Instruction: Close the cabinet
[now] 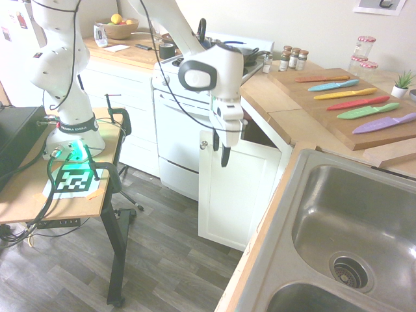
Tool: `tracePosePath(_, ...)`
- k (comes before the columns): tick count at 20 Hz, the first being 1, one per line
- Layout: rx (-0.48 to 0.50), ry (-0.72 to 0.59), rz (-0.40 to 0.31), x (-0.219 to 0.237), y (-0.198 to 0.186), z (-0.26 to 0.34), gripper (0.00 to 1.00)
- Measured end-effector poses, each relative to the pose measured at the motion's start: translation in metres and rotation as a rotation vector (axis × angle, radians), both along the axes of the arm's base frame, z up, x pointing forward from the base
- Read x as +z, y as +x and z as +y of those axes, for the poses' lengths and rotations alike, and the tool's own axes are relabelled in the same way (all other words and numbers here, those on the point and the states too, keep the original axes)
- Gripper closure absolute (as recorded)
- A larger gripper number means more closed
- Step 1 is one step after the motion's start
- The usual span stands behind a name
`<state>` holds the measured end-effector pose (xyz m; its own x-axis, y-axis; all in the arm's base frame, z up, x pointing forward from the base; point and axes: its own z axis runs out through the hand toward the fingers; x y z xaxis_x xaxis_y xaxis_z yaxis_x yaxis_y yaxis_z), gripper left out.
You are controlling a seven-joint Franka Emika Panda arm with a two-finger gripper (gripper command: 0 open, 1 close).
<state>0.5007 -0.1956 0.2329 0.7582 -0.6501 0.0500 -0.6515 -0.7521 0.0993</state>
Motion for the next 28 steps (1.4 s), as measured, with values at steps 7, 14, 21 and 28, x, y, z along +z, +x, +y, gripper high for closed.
tracePosePath(7, 0.103, 0.015, 0.072, -0.046, 0.004, 0.025, 0.00)
tracePosePath(14, 0.218, 0.057, 0.108, -0.054, 0.007, 0.058, 0.00)
tracePosePath(21, 0.231, 0.083, 0.071, -0.043, 0.023, 0.064, 0.00)
tracePosePath(28, 0.188, 0.046, 0.022, -0.053, 0.035, 0.061, 1.00)
